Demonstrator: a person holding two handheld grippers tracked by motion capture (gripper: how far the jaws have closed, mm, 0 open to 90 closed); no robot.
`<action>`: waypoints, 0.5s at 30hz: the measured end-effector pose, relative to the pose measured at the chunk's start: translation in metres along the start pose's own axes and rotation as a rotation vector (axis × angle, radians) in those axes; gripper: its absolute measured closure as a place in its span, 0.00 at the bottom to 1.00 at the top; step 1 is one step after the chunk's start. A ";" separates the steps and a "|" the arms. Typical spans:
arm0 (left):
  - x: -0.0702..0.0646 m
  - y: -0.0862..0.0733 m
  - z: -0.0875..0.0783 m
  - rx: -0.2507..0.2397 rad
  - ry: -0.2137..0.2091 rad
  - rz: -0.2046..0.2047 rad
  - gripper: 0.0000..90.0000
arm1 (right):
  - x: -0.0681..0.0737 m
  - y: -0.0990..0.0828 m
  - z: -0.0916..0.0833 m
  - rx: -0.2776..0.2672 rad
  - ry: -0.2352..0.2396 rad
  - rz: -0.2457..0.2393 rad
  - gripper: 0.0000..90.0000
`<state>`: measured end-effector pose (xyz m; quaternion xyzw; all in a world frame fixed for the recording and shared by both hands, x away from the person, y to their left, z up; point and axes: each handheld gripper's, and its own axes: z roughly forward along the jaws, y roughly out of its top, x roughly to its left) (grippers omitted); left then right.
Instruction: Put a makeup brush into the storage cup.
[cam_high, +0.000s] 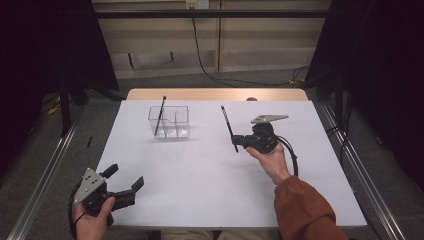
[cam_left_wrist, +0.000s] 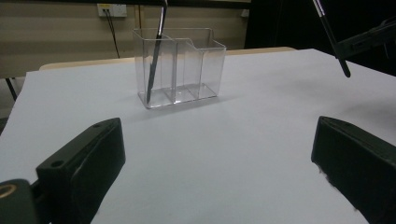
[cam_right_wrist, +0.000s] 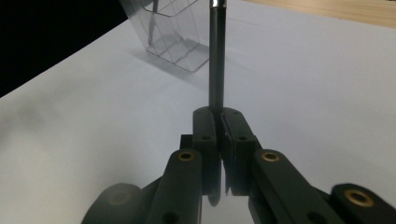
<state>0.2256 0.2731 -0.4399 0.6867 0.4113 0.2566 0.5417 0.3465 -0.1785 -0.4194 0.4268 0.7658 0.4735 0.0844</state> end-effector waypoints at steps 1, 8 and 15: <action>0.000 0.000 0.000 0.001 0.000 0.001 0.03 | -0.001 -0.001 0.000 -0.001 -0.001 -0.002 0.94; 0.001 0.000 -0.001 0.002 0.004 0.004 0.03 | -0.002 -0.008 -0.005 -0.066 0.022 -0.012 0.94; 0.002 0.001 -0.002 -0.002 0.008 0.010 0.03 | -0.001 -0.010 -0.010 -0.115 0.026 -0.027 0.94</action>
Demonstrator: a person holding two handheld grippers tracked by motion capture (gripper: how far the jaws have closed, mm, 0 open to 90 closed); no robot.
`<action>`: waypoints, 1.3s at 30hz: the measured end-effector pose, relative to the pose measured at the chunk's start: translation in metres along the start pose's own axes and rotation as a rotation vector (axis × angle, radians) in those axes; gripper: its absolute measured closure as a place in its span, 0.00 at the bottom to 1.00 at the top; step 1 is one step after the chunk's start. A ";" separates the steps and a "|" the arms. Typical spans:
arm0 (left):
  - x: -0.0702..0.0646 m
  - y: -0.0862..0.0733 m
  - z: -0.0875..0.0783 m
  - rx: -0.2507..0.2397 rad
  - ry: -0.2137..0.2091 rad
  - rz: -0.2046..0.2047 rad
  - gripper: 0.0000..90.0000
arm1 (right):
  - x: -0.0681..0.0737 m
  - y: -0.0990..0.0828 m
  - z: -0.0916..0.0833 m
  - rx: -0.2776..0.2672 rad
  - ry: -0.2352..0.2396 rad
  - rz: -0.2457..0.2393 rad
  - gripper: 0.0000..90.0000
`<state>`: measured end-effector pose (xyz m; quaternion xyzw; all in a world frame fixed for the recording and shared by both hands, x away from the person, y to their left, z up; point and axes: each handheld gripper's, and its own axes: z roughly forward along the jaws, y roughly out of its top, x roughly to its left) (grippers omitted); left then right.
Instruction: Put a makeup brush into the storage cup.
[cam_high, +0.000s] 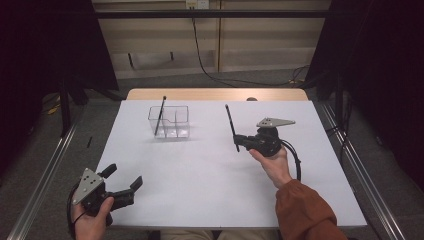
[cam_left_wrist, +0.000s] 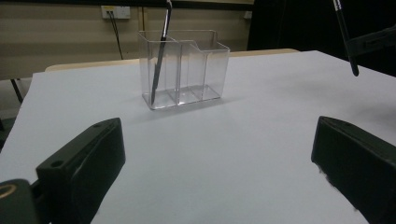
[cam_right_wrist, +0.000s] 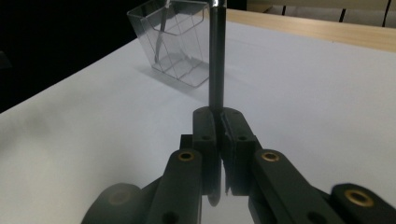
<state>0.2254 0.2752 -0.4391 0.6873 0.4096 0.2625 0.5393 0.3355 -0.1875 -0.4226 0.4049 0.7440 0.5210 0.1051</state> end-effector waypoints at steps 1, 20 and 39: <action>-0.001 0.000 0.000 -0.002 -0.001 -0.003 0.03 | 0.000 -0.001 0.000 -0.004 0.008 0.007 0.94; -0.011 0.007 0.004 -0.015 -0.043 0.037 0.02 | 0.020 -0.003 -0.001 -0.041 0.102 -0.023 0.94; -0.028 0.025 0.026 -0.038 -0.116 0.046 0.02 | 0.045 -0.004 0.014 -0.023 0.195 -0.056 0.94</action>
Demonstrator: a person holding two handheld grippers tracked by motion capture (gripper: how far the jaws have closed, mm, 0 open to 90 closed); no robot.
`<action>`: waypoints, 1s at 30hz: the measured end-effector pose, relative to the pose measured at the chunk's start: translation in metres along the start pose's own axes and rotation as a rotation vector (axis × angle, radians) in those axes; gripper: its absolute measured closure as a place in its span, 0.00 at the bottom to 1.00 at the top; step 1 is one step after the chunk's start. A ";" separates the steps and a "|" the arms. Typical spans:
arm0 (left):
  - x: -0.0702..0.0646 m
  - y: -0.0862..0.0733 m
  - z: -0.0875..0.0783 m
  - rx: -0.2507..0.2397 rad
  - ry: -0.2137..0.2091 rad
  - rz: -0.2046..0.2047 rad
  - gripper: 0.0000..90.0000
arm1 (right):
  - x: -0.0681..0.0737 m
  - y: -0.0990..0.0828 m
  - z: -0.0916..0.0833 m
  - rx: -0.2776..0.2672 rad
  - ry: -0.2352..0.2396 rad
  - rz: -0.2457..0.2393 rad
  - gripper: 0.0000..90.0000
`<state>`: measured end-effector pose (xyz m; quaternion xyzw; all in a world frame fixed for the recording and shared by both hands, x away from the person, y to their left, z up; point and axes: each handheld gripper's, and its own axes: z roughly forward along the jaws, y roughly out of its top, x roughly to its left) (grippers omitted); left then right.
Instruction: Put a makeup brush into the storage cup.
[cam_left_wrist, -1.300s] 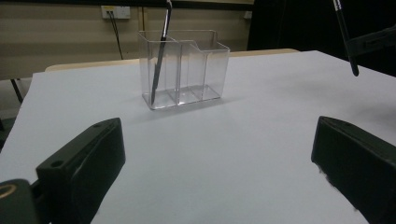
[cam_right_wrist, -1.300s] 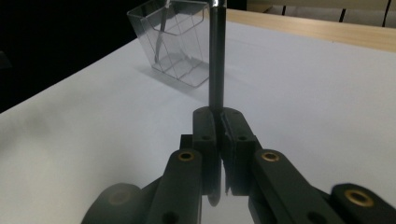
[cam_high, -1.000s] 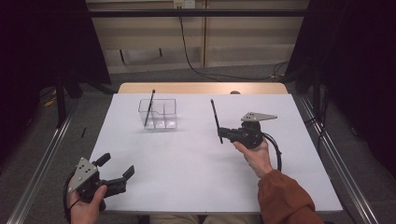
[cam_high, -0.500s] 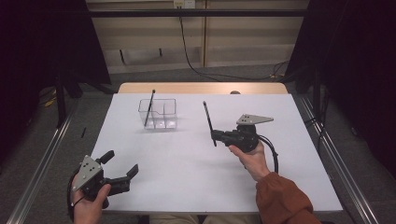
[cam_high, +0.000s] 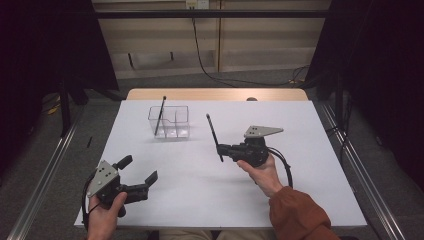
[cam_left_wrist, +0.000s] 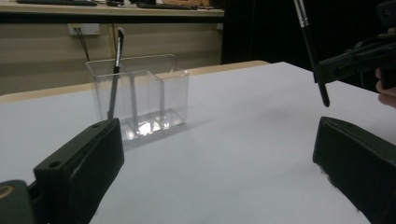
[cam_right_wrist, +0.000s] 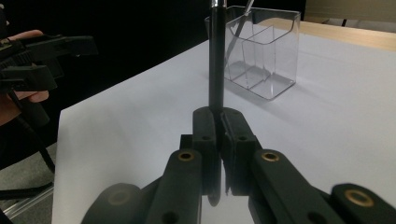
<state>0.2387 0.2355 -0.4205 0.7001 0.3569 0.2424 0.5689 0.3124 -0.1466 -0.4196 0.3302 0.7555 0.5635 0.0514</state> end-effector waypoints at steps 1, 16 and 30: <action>-0.001 0.002 0.002 0.000 -0.005 0.008 0.02 | 0.001 0.000 0.001 0.002 0.003 0.001 0.94; -0.018 0.028 0.036 -0.011 -0.092 0.046 0.02 | 0.011 -0.001 0.004 -0.006 0.025 -0.026 0.94; -0.037 0.045 0.061 -0.046 -0.167 0.040 0.02 | 0.020 0.000 0.011 -0.003 0.072 -0.058 0.94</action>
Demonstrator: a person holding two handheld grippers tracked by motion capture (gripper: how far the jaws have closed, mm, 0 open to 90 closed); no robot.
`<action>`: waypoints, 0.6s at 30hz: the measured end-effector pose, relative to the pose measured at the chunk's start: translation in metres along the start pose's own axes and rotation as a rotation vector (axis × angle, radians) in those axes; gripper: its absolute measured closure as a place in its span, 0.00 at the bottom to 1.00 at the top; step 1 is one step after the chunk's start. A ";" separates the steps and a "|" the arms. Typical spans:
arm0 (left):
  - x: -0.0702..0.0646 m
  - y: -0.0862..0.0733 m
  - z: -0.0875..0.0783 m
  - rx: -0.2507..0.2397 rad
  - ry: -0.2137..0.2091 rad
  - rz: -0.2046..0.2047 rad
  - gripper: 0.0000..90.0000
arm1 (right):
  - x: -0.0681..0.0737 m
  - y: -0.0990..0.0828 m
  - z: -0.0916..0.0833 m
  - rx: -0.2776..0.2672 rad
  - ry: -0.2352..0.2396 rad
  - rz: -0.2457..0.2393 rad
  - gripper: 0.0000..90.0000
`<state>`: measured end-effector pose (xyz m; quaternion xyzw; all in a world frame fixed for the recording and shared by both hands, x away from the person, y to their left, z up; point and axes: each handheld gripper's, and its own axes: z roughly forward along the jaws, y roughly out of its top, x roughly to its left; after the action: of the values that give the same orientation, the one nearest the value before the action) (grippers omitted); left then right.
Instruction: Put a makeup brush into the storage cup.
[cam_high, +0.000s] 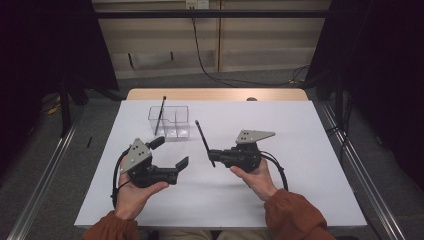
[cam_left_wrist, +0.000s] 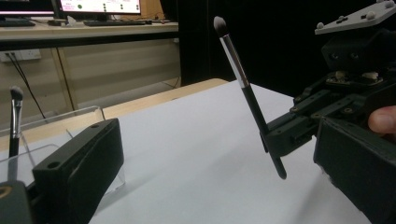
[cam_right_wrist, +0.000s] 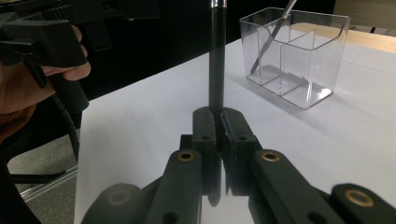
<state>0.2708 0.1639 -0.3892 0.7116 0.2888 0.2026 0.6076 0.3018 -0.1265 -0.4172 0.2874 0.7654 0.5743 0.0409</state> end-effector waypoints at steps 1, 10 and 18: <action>-0.001 0.001 0.002 0.000 -0.003 0.003 0.02 | 0.000 0.000 0.000 0.001 0.002 -0.001 0.94; -0.004 0.004 0.012 -0.003 -0.008 -0.003 0.09 | 0.006 -0.001 0.006 0.006 0.023 -0.012 0.94; -0.006 -0.004 0.016 0.010 -0.038 -0.023 0.16 | 0.009 -0.003 0.010 0.007 0.036 -0.011 0.94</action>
<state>0.2756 0.1485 -0.3953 0.7150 0.2866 0.1806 0.6117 0.2971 -0.1139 -0.4214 0.2727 0.7697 0.5766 0.0292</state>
